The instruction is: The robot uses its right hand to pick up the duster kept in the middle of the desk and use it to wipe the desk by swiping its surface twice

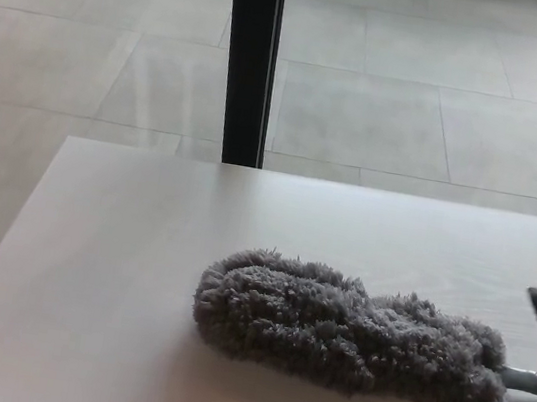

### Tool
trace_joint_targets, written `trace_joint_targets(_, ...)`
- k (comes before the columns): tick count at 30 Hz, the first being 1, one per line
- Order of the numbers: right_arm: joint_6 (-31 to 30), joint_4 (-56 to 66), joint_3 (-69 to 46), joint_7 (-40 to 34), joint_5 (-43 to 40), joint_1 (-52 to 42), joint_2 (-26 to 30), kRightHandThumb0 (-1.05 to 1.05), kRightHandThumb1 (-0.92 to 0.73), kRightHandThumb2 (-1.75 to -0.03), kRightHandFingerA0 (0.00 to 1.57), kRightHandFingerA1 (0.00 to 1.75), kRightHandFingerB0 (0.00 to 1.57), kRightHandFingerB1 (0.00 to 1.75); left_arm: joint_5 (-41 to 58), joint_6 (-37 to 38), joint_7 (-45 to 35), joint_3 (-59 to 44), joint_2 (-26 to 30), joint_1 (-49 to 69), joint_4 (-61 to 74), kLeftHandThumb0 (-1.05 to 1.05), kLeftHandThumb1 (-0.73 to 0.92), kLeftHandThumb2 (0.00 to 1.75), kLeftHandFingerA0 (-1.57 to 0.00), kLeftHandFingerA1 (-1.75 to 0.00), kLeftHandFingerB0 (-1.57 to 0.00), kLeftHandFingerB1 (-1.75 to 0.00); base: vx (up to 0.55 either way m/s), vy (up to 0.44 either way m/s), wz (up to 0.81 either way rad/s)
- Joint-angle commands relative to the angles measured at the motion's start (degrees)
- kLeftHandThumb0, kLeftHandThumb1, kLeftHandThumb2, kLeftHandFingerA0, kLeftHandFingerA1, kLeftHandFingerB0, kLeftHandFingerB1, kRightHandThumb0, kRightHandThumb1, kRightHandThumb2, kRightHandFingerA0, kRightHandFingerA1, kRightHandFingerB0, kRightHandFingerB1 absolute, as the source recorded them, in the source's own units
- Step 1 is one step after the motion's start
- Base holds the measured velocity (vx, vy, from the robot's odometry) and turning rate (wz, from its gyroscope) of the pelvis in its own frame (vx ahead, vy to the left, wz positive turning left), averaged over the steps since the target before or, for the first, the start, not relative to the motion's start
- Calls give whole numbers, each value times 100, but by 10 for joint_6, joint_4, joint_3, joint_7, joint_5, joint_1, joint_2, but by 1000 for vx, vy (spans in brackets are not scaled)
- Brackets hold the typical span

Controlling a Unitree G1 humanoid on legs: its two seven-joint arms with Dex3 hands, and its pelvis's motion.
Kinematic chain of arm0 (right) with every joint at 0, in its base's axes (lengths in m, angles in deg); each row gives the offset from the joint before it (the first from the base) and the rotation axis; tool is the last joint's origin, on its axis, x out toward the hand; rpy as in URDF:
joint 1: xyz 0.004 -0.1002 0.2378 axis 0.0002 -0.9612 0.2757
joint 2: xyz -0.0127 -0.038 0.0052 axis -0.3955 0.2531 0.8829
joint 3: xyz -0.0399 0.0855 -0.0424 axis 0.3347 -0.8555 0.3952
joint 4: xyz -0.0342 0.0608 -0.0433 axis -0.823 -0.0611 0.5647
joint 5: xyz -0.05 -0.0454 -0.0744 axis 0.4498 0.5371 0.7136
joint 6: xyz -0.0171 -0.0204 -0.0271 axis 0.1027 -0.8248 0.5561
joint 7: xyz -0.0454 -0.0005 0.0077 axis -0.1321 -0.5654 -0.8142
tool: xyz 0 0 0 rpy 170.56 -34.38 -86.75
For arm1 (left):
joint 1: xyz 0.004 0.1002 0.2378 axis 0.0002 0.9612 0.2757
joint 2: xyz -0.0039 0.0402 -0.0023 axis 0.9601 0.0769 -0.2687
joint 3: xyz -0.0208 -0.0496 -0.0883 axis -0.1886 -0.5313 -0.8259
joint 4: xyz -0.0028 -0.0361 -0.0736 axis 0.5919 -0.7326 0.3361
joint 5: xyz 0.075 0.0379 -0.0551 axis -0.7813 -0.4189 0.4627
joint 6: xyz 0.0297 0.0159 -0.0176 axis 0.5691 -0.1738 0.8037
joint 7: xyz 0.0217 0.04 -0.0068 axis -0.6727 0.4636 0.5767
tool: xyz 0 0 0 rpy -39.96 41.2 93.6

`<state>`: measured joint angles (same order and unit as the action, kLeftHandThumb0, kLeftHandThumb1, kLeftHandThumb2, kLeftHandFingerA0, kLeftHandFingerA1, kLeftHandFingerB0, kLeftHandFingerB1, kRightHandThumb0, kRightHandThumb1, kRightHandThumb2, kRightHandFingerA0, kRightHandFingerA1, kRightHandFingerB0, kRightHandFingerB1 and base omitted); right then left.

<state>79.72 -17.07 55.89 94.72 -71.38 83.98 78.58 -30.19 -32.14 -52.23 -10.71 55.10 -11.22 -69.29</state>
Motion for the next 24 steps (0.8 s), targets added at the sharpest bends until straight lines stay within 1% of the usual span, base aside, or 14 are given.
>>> trace_joint_targets(1, 42, -54, 163, 31, 177, 25, 6, -94, -61, -97, 23, 56, 6, 25, 13, 39, -10, 2, 13, 2, -5, -105, 9, 110, -76, -160, -82, -142, 0, 0, 0)
trace_joint_targets(2, 38, -72, 183, 27, 196, 34, 9, -86, -73, -62, 20, 47, 8, 27, 12, 47, -17, 4, 12, 5, -2, -105, 10, 110, -75, -163, -88, -139, 0, 0, 0)
trace_joint_targets(7, 45, -120, 217, 15, 213, 69, 14, -83, -55, -93, 16, 53, 8, 41, 16, 46, -16, 1, 12, 5, -2, -105, 11, 110, -76, -160, -87, -137, 0, 0, 0)
trace_joint_targets(8, 49, -129, 223, 10, 218, 74, 17, -83, -71, -62, 20, 46, 15, 28, 16, 46, -15, 2, 13, 3, -1, -105, 11, 111, -77, -158, -87, -138, 0, 0, 0)
trace_joint_targets(11, 58, -162, 241, -9, 235, 96, 21, -80, -71, -62, 20, 49, 15, 28, 29, 50, -31, -10, 13, 1, -5, -105, 11, 109, -73, -159, -83, -141, 0, 0, 0)
trace_joint_targets(12, 57, -170, 249, -19, 247, 102, 26, -82, -57, -94, 18, 55, 9, 41, 20, 57, -29, -3, 14, 2, -1, -105, 16, 108, -78, -156, -80, -140, 0, 0, 0)
trace_joint_targets(15, 72, -188, 266, -38, 265, 107, 33, -82, -75, -63, 20, 51, 14, 28, 20, 55, -28, -2, 14, 1, 3, -105, 13, 110, -76, -155, -80, -145, 0, 0, 0)
trace_joint_targets(16, 72, -189, 275, -43, 277, 107, 36, -87, -60, -99, 19, 58, 4, 37, 19, 53, -24, 0, 15, 0, 1, -105, 13, 113, -75, -155, -81, -149, 0, 0, 0)
trace_joint_targets(17, 82, -197, 283, -57, 288, 108, 39, -80, -73, -63, 18, 53, 14, 30, 18, 55, -25, 0, 15, 0, 1, -105, 14, 113, -76, -154, -82, -148, 0, 0, 0)
trace_joint_targets(19, 103, -213, 300, -80, 310, 113, 49, -79, -56, -94, 14, 58, 7, 44, 12, 62, -24, 6, 15, 0, 0, -105, 20, 112, -78, -153, -82, -139, 0, 0, 0)
trace_joint_targets(20, 111, -222, 309, -89, 318, 113, 54, -77, -72, -62, 10, 55, 14, 35, 6, 62, -22, 11, 16, 0, -2, -105, 23, 112, -83, -149, -86, -134, 0, 0, 0)
trace_joint_targets(21, 114, -227, 314, -94, 322, 113, 56, -40, -41, -101, 2, 54, 0, 50, 5, 62, -23, 13, 17, 0, -2, -105, 22, 111, -84, -150, -88, -134, 0, 0, 0)
trace_joint_targets(22, 119, -240, 321, -112, 331, 114, 56, -39, -41, -101, 3, 55, 0, 50, 5, 60, -23, 13, 18, -1, -3, -105, 22, 111, -85, -147, -88, -133, 0, 0, 0)
trace_joint_targets(24, 125, -257, 336, -151, 352, 118, 58, -74, -52, -89, 2, 52, 13, 47, 6, 62, -27, 13, 19, -1, -3, -105, 23, 110, -89, -145, -93, -130, 0, 0, 0)
